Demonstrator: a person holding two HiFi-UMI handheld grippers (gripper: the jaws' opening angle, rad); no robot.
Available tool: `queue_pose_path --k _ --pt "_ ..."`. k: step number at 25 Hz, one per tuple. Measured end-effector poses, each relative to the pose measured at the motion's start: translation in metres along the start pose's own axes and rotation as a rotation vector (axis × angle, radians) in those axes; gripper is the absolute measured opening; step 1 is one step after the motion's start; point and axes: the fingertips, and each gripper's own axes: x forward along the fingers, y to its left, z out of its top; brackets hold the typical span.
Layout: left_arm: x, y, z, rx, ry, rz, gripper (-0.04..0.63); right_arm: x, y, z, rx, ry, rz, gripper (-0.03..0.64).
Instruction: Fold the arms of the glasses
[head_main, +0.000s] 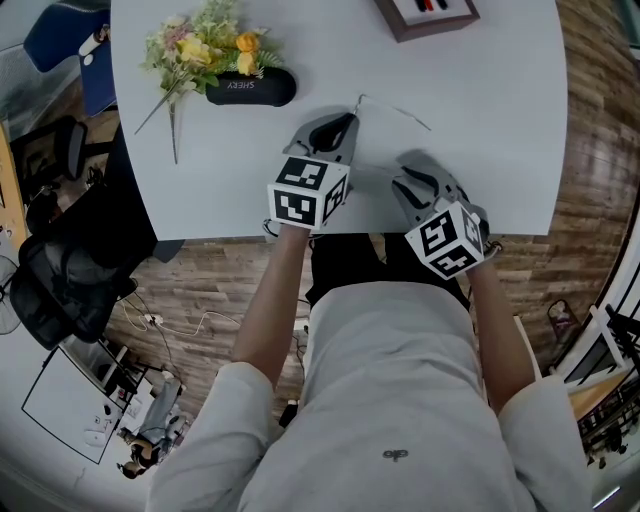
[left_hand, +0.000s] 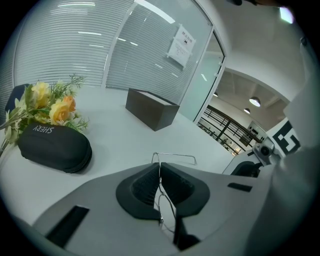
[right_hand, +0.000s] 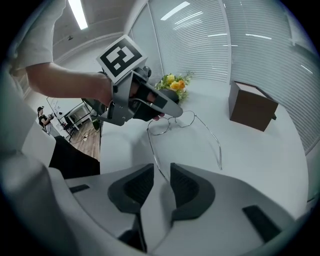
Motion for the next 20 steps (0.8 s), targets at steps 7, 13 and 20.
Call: queue_pose_path --k 7,13,20 --pt "0.0001 -0.0008 -0.0005 -0.002 0.003 -0.004 0.028 0.0021 -0.0001 -0.0036 -0.025 0.015 -0.016 0.060" --pt "-0.0012 -0.0021 -0.0022 -0.003 0.004 -0.010 0.028 0.0027 -0.0002 -0.0024 -0.046 0.018 -0.026 0.052" --pt "-0.0037 -0.0036 -0.0055 -0.011 0.004 -0.011 0.026 0.0035 -0.0034 0.0005 -0.050 0.011 -0.040 0.051"
